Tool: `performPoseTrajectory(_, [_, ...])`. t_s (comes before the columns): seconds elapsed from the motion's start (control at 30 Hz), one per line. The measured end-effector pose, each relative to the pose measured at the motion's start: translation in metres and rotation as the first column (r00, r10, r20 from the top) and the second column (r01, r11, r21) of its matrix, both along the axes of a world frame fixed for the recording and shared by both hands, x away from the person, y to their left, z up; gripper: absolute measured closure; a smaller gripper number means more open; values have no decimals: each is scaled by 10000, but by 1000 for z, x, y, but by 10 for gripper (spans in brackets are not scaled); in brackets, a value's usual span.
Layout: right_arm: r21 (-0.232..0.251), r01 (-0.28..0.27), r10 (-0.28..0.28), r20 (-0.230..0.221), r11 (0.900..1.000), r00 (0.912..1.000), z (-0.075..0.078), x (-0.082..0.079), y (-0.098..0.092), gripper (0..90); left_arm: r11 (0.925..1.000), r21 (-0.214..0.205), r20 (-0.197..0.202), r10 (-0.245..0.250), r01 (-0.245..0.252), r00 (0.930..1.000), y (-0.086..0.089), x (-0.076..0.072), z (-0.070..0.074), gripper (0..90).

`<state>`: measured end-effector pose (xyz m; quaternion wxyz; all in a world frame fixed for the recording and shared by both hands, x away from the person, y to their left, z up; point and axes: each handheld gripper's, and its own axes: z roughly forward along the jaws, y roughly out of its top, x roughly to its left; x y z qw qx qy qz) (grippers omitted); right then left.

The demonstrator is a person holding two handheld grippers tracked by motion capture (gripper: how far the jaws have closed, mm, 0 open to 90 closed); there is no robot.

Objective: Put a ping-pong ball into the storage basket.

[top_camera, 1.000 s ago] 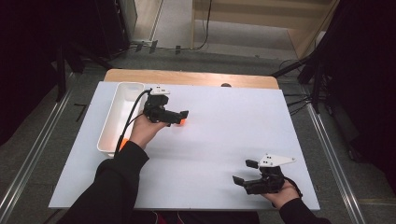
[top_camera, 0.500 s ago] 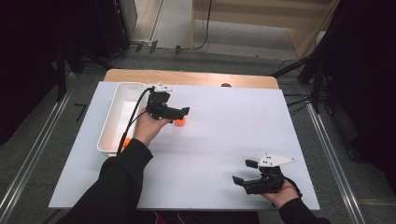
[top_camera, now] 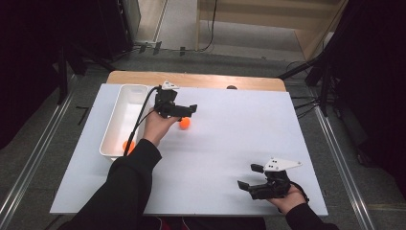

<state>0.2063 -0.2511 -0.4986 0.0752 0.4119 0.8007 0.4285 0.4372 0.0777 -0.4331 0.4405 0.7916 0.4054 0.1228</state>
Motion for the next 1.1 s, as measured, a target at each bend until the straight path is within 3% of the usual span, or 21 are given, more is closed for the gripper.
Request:
performPoseTrajectory(0.73, [-7, -14, 14, -20, 10000, 10000, 0, 1, 0, 137, 9989, 138, 177, 445, -447, 9989, -4, 9, -13, 8])
performPoseTrajectory(0.87, [-46, 4, -4, 7, 10000, 10000, 0, 0, 0, 137, 9997, -29, -27, 233, -233, 9997, -3, 9, -15, 8])
performPoseTrajectory(1.1, [-64, 23, -23, 11, 10000, 10000, -1, 1, 0, 137, 9996, 113, 71, 251, -252, 9997, -4, 9, -18, 8])
